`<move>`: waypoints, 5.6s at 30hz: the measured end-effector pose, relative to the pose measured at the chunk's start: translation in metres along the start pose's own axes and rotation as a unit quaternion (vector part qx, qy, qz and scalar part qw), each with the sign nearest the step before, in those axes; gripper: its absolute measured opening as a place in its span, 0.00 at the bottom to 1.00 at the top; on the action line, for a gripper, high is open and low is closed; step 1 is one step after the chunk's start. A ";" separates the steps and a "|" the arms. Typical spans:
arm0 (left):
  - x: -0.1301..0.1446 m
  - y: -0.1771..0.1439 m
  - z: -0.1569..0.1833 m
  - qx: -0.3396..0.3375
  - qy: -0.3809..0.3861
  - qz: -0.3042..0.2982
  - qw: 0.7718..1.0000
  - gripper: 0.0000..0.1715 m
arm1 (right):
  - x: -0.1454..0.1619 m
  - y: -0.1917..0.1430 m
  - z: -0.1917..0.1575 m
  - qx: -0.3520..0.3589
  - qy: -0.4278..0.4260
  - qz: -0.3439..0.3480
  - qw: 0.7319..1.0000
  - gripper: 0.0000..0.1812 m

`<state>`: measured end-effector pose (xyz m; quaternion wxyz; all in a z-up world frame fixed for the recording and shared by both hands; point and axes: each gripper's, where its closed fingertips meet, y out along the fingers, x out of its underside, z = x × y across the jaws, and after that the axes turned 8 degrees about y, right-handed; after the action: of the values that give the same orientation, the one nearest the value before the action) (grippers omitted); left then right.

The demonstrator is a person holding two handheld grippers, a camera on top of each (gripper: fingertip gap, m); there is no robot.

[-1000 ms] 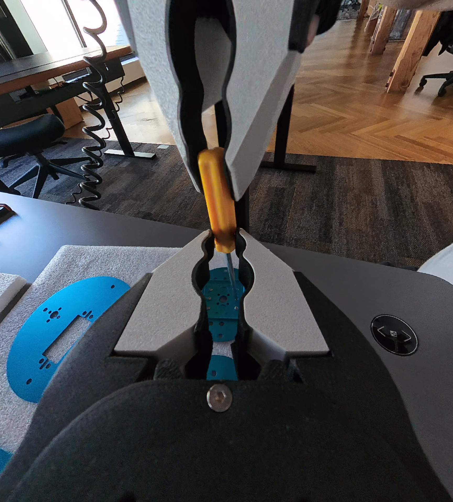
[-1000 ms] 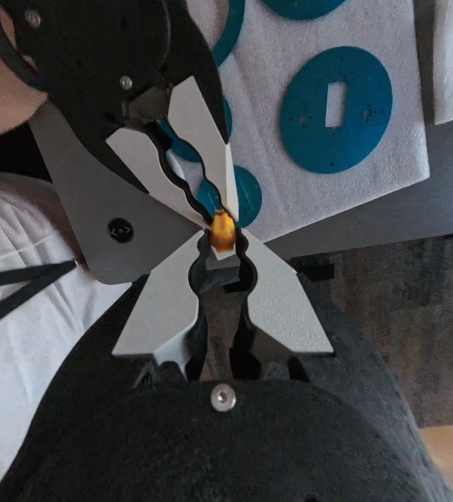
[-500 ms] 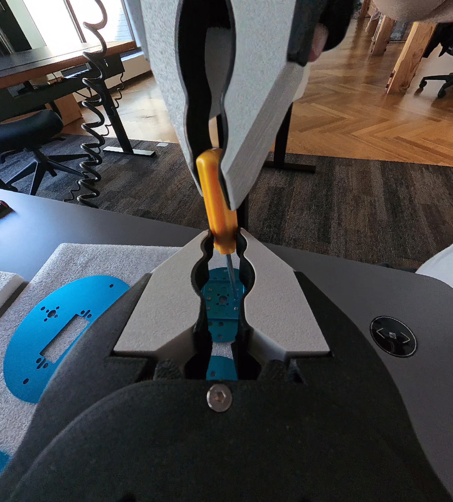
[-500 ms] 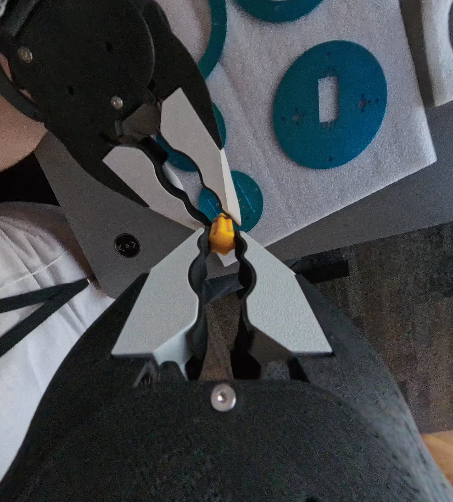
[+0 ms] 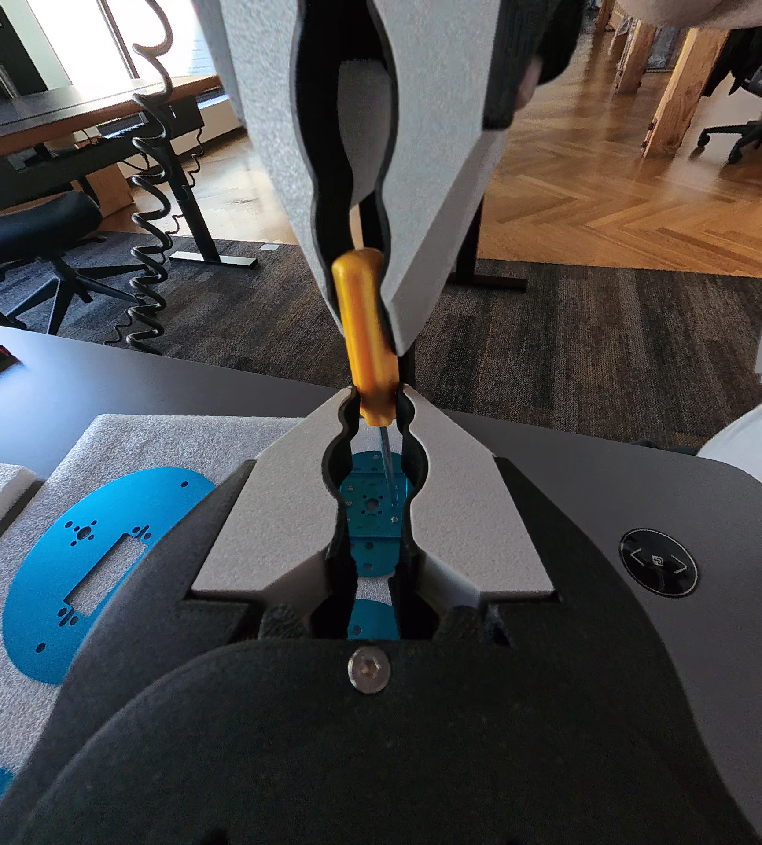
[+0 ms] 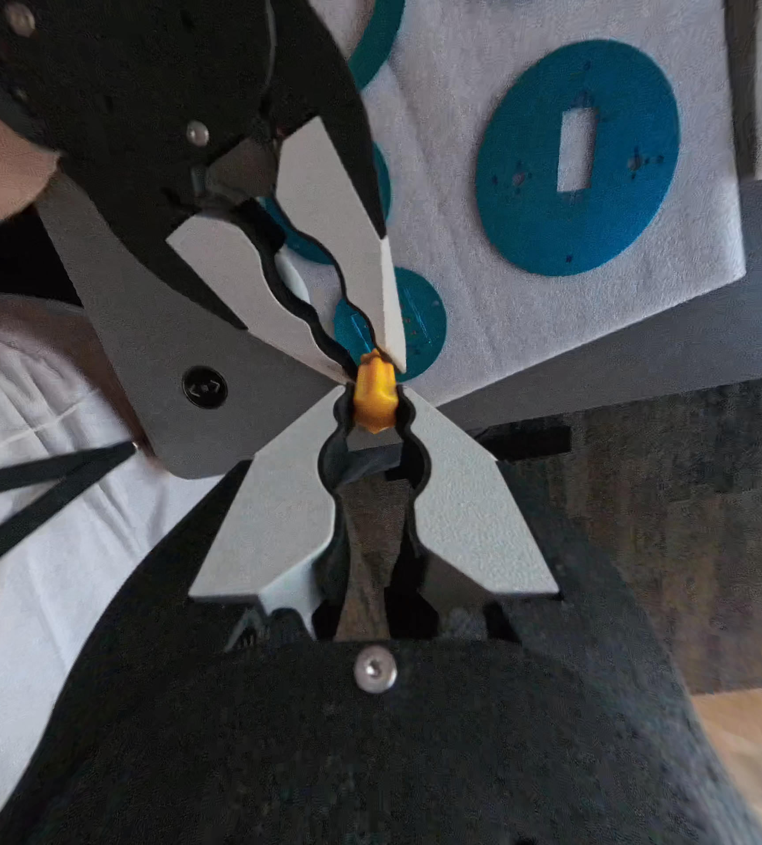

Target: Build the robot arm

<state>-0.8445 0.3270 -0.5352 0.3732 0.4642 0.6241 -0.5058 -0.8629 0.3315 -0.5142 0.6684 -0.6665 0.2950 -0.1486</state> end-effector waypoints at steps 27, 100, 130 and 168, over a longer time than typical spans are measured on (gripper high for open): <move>0.000 0.001 0.000 -0.002 0.002 -0.001 1.000 0.09 | 0.001 -0.001 0.001 0.001 -0.007 0.001 1.000 0.10; 0.000 0.002 0.003 0.005 0.003 -0.008 1.000 0.09 | 0.005 -0.005 -0.002 0.013 0.038 -0.001 0.999 0.10; 0.000 0.002 0.004 0.005 0.009 -0.008 1.000 0.09 | -0.003 -0.009 -0.007 0.022 -0.090 0.037 0.995 0.15; 0.001 0.004 0.005 0.008 0.004 -0.011 1.000 0.09 | -0.003 -0.003 -0.006 0.010 -0.057 0.020 0.998 0.10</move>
<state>-0.8408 0.3225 -0.5381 0.3613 0.4621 0.6267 -0.5129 -0.8685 0.3285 -0.5102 0.6934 -0.6612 0.2684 -0.1001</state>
